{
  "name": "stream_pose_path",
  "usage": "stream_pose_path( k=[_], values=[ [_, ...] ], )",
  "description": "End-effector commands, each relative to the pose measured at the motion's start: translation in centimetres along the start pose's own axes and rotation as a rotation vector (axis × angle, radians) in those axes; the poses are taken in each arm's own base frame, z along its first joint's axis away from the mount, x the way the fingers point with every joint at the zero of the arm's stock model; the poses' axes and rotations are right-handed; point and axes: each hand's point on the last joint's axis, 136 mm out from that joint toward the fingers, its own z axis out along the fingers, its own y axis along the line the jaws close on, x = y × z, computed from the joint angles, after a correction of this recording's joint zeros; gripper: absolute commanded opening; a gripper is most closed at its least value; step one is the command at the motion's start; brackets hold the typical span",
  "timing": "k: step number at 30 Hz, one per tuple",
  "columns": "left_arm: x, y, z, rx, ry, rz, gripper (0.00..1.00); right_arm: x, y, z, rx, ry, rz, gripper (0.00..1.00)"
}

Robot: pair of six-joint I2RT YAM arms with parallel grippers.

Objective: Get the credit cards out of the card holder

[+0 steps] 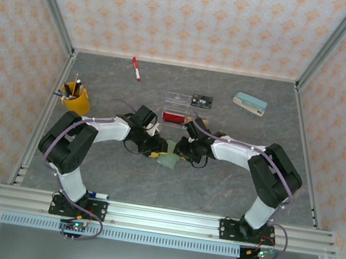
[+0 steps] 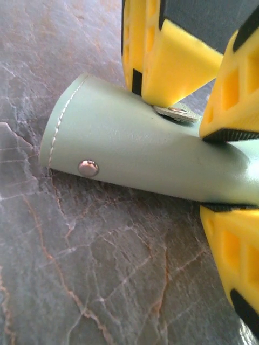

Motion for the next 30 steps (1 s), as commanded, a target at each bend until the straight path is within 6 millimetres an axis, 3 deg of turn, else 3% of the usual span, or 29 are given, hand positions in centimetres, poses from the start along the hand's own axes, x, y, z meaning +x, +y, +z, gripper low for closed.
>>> stream_pose_path(
  k=[1,5,9,15,30],
  values=[
    [-0.5,-4.3,-1.4,0.152,-0.027,0.086,0.28,-0.2,-0.7,-0.5,0.025,-0.035,0.006,0.29],
    [-0.7,-3.2,-1.8,0.103,-0.034,0.091,0.17,-0.9,0.7,-2.4,0.002,-0.065,-0.004,0.30],
    [-1.1,-3.7,-2.0,0.120,-0.041,0.094,0.06,-1.7,1.6,-3.7,0.010,-0.092,-0.018,0.34],
    [-1.3,-3.5,-2.0,0.111,-0.051,0.092,0.01,-0.6,3.2,-2.7,0.020,-0.042,-0.057,0.40],
    [-1.3,-3.3,-1.9,0.109,-0.056,0.092,0.00,0.9,1.0,-0.5,0.153,0.035,-0.046,0.36]
  ],
)
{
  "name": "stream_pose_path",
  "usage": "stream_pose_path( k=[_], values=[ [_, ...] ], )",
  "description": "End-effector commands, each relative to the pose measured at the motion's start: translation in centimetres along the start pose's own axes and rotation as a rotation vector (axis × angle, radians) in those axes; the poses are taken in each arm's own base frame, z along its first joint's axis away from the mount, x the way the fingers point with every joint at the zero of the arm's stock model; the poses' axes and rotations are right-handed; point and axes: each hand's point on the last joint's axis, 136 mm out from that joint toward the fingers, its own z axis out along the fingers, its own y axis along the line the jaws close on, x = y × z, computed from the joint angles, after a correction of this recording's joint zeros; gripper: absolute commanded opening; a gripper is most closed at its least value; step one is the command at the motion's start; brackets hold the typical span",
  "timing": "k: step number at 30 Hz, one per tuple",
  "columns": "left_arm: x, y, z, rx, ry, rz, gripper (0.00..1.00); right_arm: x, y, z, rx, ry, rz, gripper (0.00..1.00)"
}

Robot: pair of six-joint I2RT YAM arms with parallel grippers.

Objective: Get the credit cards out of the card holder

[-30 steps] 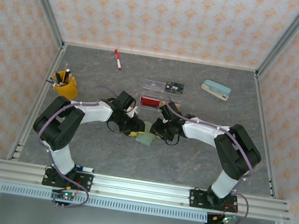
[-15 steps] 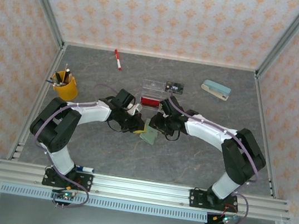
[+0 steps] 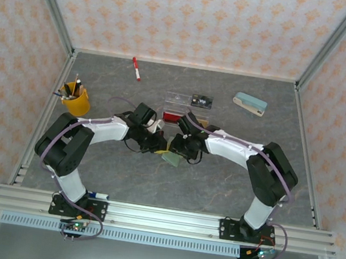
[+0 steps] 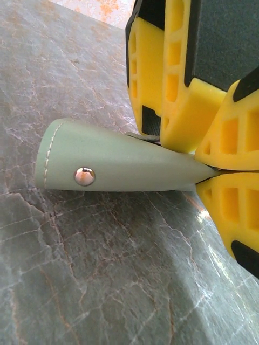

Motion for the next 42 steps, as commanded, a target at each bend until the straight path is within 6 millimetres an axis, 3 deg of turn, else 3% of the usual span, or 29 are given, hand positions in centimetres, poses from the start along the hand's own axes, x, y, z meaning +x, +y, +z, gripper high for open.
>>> stream_pose_path(
  k=[1,16,25,29,31,42],
  values=[
    [-1.1,-1.4,-0.9,0.039,-0.040,0.039,0.00,0.7,-1.1,0.5,0.075,0.031,-0.008,0.36],
    [-1.6,1.7,-1.3,-0.066,-0.081,-0.022,0.00,0.3,-7.1,-1.8,0.364,-0.092,0.030,0.16],
    [-1.4,1.6,-1.3,-0.064,-0.074,-0.023,0.00,0.0,-6.6,-1.4,0.342,-0.095,0.029,0.11],
    [-1.4,1.4,-1.2,-0.052,-0.071,-0.021,0.00,0.7,-4.5,0.1,0.219,-0.035,0.004,0.00],
    [-1.4,1.5,-1.2,-0.053,-0.070,-0.022,0.00,0.8,-4.4,0.5,0.207,-0.019,-0.001,0.00],
    [-1.2,2.9,-1.5,-0.120,-0.100,-0.046,0.00,0.8,-11.1,-1.9,0.502,-0.106,0.028,0.00]
  ],
)
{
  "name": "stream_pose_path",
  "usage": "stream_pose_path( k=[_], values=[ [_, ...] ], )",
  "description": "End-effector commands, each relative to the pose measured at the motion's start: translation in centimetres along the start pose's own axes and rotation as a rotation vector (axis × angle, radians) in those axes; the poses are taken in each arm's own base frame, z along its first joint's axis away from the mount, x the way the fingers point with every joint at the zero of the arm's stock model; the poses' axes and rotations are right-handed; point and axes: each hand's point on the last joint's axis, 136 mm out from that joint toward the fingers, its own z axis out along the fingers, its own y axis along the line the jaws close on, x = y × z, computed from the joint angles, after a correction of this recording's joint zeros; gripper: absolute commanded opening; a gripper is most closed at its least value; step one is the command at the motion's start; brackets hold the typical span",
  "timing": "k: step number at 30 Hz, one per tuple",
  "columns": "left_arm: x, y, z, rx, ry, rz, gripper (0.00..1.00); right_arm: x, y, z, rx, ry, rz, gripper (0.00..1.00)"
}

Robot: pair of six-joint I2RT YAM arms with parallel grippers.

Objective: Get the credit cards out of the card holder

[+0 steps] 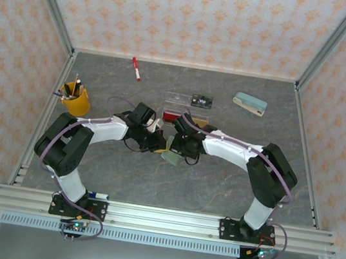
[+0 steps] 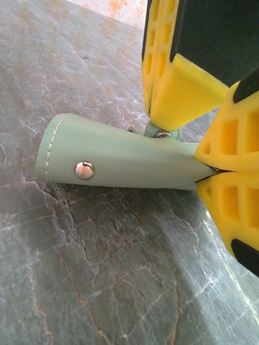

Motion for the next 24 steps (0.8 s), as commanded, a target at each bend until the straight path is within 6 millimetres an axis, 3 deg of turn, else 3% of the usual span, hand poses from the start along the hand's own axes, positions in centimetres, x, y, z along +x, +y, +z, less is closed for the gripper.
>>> stream_pose_path(
  k=[1,4,8,10,12,16,24],
  values=[
    [-0.7,2.2,-1.2,-0.087,-0.067,-0.039,0.00,1.8,-9.5,-0.1,0.362,0.011,0.019,0.00],
    [-0.7,2.2,-1.2,-0.087,-0.076,-0.043,0.00,1.7,-9.3,-0.4,0.350,0.005,0.024,0.00],
    [-0.7,2.1,-1.2,-0.081,-0.075,-0.040,0.00,1.1,-7.4,-0.6,0.239,-0.018,0.036,0.00],
    [-0.6,2.2,-1.4,-0.090,-0.075,-0.039,0.00,0.7,-6.6,-0.8,0.192,-0.026,0.043,0.13],
    [-0.6,2.3,-1.6,-0.108,-0.073,-0.034,0.13,0.4,-5.5,-0.8,0.132,-0.026,0.036,0.28],
    [-0.4,2.1,-1.6,-0.102,-0.055,-0.047,0.42,0.1,-2.8,-0.6,0.009,-0.006,0.021,0.37],
    [-1.1,3.2,-3.5,-0.185,-0.125,-0.070,0.71,-0.5,-0.2,-2.0,-0.075,-0.042,-0.055,0.50]
  ],
)
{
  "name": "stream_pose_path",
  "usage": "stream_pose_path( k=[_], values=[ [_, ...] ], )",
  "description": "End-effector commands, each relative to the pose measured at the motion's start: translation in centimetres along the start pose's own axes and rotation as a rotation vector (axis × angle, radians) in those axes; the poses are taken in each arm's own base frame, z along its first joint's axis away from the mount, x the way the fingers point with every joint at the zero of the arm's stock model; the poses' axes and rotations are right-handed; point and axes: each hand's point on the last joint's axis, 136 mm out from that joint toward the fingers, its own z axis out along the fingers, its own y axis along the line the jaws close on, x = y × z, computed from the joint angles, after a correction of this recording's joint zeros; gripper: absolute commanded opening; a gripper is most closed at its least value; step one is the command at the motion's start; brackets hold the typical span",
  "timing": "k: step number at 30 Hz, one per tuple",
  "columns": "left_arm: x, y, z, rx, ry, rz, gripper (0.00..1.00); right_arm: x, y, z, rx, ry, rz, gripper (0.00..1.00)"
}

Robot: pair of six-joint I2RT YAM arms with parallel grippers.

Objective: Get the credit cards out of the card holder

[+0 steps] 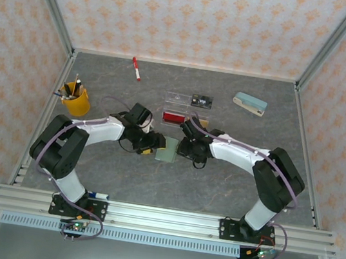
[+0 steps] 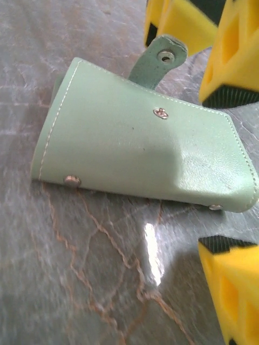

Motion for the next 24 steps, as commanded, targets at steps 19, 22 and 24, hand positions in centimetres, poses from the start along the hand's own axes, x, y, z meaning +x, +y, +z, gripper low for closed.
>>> stream_pose_path(
  k=[19,22,24],
  values=[
    [-2.5,5.3,-6.5,-0.278,-0.259,-0.044,1.00,-2.1,0.7,0.6,0.298,-0.107,-0.121,0.45],
    [-2.7,5.3,-6.7,-0.290,-0.271,-0.040,1.00,-1.9,0.5,0.6,0.301,-0.102,-0.120,0.37],
    [-2.8,5.3,-6.7,-0.292,-0.272,-0.038,1.00,-1.5,0.6,1.0,0.286,-0.082,-0.125,0.32]
  ],
)
